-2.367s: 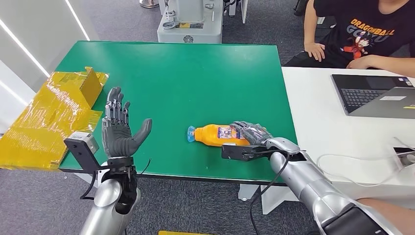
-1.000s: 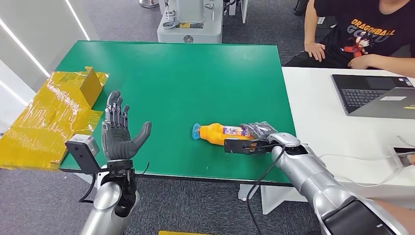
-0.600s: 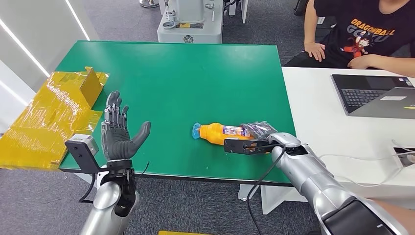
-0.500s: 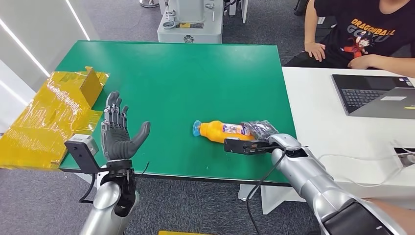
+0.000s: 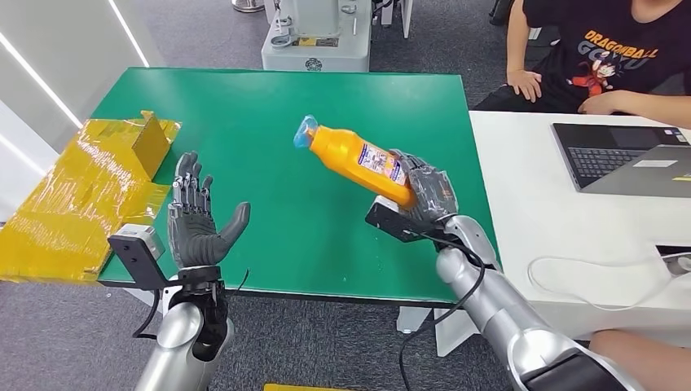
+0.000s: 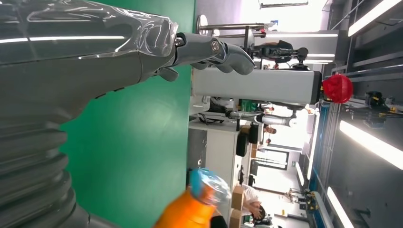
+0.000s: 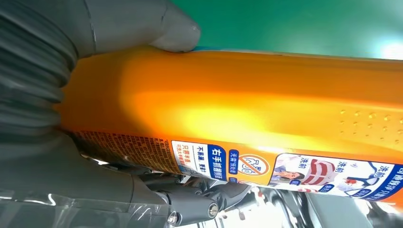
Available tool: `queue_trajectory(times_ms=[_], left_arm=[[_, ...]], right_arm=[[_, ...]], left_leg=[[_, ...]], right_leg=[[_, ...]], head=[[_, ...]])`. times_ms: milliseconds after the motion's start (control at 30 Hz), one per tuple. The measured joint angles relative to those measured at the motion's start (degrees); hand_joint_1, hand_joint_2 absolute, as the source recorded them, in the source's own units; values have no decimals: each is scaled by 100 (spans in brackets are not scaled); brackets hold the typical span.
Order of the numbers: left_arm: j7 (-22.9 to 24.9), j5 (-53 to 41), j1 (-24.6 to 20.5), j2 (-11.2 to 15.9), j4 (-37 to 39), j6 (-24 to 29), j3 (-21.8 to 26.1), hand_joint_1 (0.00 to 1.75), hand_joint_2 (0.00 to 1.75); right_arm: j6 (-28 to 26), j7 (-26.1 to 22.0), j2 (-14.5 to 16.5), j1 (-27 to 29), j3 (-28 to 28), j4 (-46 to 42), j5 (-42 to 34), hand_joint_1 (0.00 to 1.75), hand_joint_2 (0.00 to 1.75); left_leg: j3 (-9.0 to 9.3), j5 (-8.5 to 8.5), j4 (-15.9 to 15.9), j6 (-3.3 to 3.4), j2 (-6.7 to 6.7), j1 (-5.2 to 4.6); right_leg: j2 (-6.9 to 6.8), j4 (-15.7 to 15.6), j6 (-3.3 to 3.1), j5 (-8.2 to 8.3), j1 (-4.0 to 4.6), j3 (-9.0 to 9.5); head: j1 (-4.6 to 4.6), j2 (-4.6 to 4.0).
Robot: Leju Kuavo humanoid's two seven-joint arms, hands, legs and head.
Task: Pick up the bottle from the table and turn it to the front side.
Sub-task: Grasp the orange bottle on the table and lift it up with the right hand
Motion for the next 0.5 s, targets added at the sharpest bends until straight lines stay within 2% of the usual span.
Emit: queue_trajectory(times_ms=[233, 400, 500], left_arm=[[40, -96, 8, -38, 0, 61, 0, 0, 175], [229, -309, -13, -47, 0, 33, 0, 0, 175], [404, -421, -96, -44, 11, -178, 0, 0, 175]], right_arm=[[-493, -412, 178, 418, -383, -943, -611, 175, 175], [-550, -461, 239, 777, -523, -1725, -1117, 175, 175], [-573, -516, 251, 1119, -551, -2225, -1597, 175, 175]], left_leg=[[-1, 0, 0, 0, -1, 0], [-1, -2, 0, -2, -2, 0], [-1, -2, 0, -2, -3, 0]], right_leg=[[-1, 0, 0, 0, 0, 0], [-2, -2, 0, -2, 0, -2], [-3, -2, -1, -2, 0, -2]], head=[[-1, 0], [0, 0], [0, 0]])
